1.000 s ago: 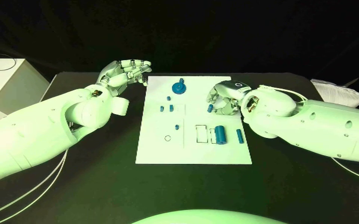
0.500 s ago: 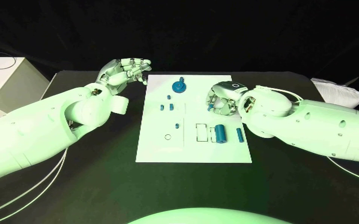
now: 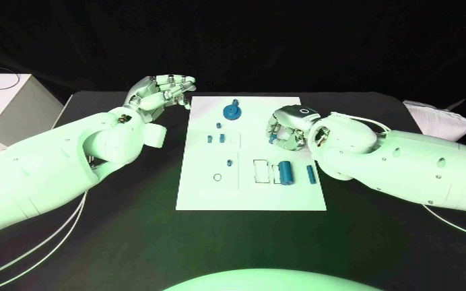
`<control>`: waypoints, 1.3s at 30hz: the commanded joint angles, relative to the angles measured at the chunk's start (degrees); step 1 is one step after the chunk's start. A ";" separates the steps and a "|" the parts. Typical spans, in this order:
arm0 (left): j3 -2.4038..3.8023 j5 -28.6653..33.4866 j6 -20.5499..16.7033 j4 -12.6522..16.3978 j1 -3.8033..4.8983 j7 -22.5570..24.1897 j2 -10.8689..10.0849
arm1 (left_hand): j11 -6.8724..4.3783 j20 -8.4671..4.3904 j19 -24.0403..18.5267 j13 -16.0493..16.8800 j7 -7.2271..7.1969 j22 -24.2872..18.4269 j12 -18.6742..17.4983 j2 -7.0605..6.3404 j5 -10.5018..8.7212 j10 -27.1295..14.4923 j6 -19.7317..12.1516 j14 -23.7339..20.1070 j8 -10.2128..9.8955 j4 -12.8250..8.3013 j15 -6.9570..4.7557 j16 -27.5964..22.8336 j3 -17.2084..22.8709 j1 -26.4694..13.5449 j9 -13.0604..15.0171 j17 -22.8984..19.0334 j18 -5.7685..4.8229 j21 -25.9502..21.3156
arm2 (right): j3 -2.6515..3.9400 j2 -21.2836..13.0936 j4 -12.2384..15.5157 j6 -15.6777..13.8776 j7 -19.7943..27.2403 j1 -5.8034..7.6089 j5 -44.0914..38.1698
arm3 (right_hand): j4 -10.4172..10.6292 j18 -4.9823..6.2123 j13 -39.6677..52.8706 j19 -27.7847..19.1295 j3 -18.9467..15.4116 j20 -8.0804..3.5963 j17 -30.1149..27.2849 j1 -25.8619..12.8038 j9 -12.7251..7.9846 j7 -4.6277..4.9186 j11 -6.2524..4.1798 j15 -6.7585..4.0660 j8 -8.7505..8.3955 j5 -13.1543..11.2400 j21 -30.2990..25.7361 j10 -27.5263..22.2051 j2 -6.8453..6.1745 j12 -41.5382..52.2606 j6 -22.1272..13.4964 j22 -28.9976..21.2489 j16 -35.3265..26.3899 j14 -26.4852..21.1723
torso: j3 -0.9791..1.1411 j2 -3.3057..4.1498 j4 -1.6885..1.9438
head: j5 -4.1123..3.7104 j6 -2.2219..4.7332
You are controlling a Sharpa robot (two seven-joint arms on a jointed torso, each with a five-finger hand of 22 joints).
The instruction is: Assemble the parts on the task board
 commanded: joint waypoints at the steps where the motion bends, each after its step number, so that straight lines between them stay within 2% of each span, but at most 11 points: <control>1: 0.03 0.29 0.76 0.12 0.01 0.25 0.11 | 0.22 -0.04 0.48 -0.05 0.41 -0.08 -0.33 -0.07 0.31 0.27 0.10 0.24 0.37 0.15 0.23 -0.29 -0.32 0.65 -0.09 -0.07 0.37 -0.39 | -0.04 -0.26 0.72 -3.86 -0.18 -0.16 -1.32 | -0.94 -0.51 0.42 0.07 1.39 -0.30 -0.09 -1.06 2.08 -0.01 -2.24 -0.40 0.72 0.94 0.32 3.04 1.03 0.07 0.13 0.32 0.26 0.65 | 0.00 -0.03 0.02 | 0.06 0.00; 8: 0.03 0.30 0.77 -0.07 0.01 0.27 0.22 | 0.21 -0.04 0.52 -0.08 0.40 -0.12 -0.36 0.04 0.32 0.32 0.11 0.26 0.39 0.21 0.22 -0.32 -0.33 0.70 -0.10 -0.06 0.37 -0.44 | 0.17 -1.57 2.42 -7.11 -0.56 -0.20 -1.16 | -1.89 -0.62 0.41 0.21 2.34 -0.39 0.08 -1.89 2.80 -0.02 -2.28 -0.45 1.21 1.13 0.83 3.45 0.85 -0.11 -0.01 0.93 0.36 0.71 | 0.00 -0.11 -0.05 | 0.16 -0.02; 16: 0.03 0.36 0.77 -0.52 0.01 0.31 0.47 | 0.21 -0.04 0.52 -0.08 0.40 -0.12 -0.36 0.04 0.32 0.32 0.11 0.26 0.39 0.21 0.22 -0.32 -0.33 0.70 -0.10 -0.06 0.37 -0.44 | 0.97 -3.69 5.86 -10.42 -0.64 0.40 -0.14 | -2.44 -0.70 0.40 0.32 2.87 -0.43 0.23 -2.41 3.23 -0.02 -2.30 -0.47 1.51 1.14 1.20 3.64 0.73 -0.19 -0.09 1.36 0.45 0.76 | 0.00 -0.10 -0.09 | 0.37 0.12; 24: 0.03 0.48 0.83 -0.77 -0.01 0.34 0.76 | 0.21 -0.04 0.52 -0.08 0.40 -0.12 -0.36 0.04 0.32 0.32 0.11 0.26 0.39 0.21 0.22 -0.32 -0.33 0.70 -0.10 -0.06 0.37 -0.44 | 1.30 -3.63 9.55 -11.63 0.24 0.56 1.33 | -2.71 -0.74 0.39 0.39 3.12 -0.44 0.30 -2.61 3.43 -0.01 -2.31 -0.48 1.64 1.20 1.40 3.70 0.68 -0.22 -0.14 1.59 0.49 0.78 | 0.00 -0.04 -0.09 | 0.81 0.16; 31: 0.02 0.57 0.92 -0.83 -0.02 0.33 1.05 | 0.21 -0.04 0.52 -0.08 0.40 -0.12 -0.36 0.04 0.32 0.32 0.11 0.26 0.39 0.21 0.22 -0.32 -0.33 0.70 -0.10 -0.06 0.37 -0.44 | 1.06 -0.19 11.58 -11.43 1.31 -0.97 1.25 | -3.22 -0.72 0.36 0.33 3.55 -0.45 0.14 -2.86 3.72 0.06 -2.27 -0.47 1.78 1.37 1.31 3.67 0.61 -0.30 -0.32 1.54 0.46 0.75 | -0.04 -0.04 -0.02 | 1.25 0.03; 39: -0.01 0.62 1.02 -0.83 -0.03 0.27 1.29 | 0.19 -0.05 0.56 -0.10 0.39 -0.15 -0.39 0.10 0.32 0.39 0.13 0.28 0.43 0.24 0.21 -0.36 -0.38 0.77 -0.11 -0.05 0.37 -0.49 | 0.37 4.42 11.14 -10.56 2.33 -3.35 0.10 | -3.40 -0.67 0.34 0.25 3.71 -0.45 -0.08 -2.97 3.83 0.09 -2.24 -0.46 1.82 1.45 1.10 3.64 0.60 -0.32 -0.41 1.35 0.37 0.71 | -0.12 -0.02 0.14 | 1.95 -0.16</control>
